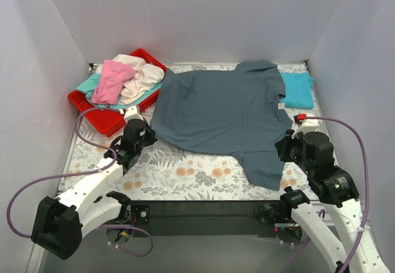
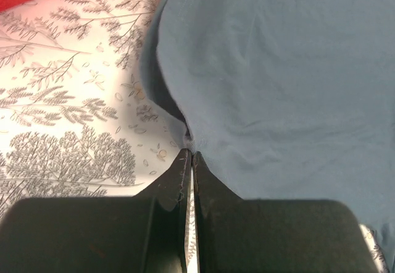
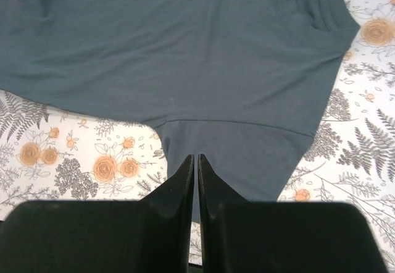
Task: Fold and stack the t-shirts
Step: Flatten the tshirt out
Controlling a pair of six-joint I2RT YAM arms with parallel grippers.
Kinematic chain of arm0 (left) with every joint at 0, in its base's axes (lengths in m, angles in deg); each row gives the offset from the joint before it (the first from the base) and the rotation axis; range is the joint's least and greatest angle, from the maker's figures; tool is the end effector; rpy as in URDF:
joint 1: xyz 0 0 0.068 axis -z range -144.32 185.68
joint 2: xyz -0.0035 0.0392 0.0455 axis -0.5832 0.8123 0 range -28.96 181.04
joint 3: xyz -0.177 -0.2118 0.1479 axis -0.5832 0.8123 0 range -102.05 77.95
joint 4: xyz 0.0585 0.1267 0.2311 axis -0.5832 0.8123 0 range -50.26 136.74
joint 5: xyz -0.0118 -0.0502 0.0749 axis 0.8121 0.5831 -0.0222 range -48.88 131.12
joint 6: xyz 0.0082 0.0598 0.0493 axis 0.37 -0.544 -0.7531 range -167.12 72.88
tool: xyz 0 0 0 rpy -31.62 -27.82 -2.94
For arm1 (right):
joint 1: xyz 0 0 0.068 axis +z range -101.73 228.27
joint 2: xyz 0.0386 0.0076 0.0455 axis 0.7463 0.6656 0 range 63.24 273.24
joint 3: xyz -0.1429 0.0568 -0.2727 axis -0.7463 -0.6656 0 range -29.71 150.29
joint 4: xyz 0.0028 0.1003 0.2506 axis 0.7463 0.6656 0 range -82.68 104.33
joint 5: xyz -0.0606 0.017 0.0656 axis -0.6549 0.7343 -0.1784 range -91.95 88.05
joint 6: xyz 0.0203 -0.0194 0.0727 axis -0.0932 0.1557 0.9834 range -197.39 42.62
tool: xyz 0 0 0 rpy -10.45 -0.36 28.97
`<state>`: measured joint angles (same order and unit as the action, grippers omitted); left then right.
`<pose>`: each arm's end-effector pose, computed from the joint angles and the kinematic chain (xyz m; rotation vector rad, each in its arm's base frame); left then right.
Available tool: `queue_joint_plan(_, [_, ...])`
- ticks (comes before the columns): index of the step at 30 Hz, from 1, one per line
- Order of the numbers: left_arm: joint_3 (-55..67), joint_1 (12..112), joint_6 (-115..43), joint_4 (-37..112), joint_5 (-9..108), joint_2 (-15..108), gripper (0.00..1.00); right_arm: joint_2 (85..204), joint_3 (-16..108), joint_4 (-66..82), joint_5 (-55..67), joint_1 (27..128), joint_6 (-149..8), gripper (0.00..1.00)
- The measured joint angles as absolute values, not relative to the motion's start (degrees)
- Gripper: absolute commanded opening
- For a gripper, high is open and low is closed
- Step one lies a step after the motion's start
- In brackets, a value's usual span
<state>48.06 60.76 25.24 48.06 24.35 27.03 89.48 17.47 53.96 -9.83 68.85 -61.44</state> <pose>0.2050 -0.0748 0.2310 -1.0447 1.9582 -0.6611 0.0856 0.0223 0.3346 0.0057 2.0248 0.2662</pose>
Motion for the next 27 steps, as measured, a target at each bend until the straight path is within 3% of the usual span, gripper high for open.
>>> queue_joint_plan(2, [47.49,59.93,24.23,46.72,25.42,28.6,0.0,92.21,15.2,50.33,-8.67,68.87,-61.48,0.17])
queue_joint_plan(12, [43.34,53.13,21.55,41.59,32.37,39.27,0.0,102.2,8.07,45.08,-8.46,75.21,-57.31,0.22])
queue_joint_plan(21, [40.89,53.02,20.61,38.13,33.64,44.18,0.0,111.56,0.01,37.94,-21.94,91.82,-46.71,0.39])
queue_joint_plan(27, [40.8,52.98,20.39,37.94,33.66,44.84,0.0,111.86,-3.51,37.48,-24.94,95.23,-39.04,0.52])
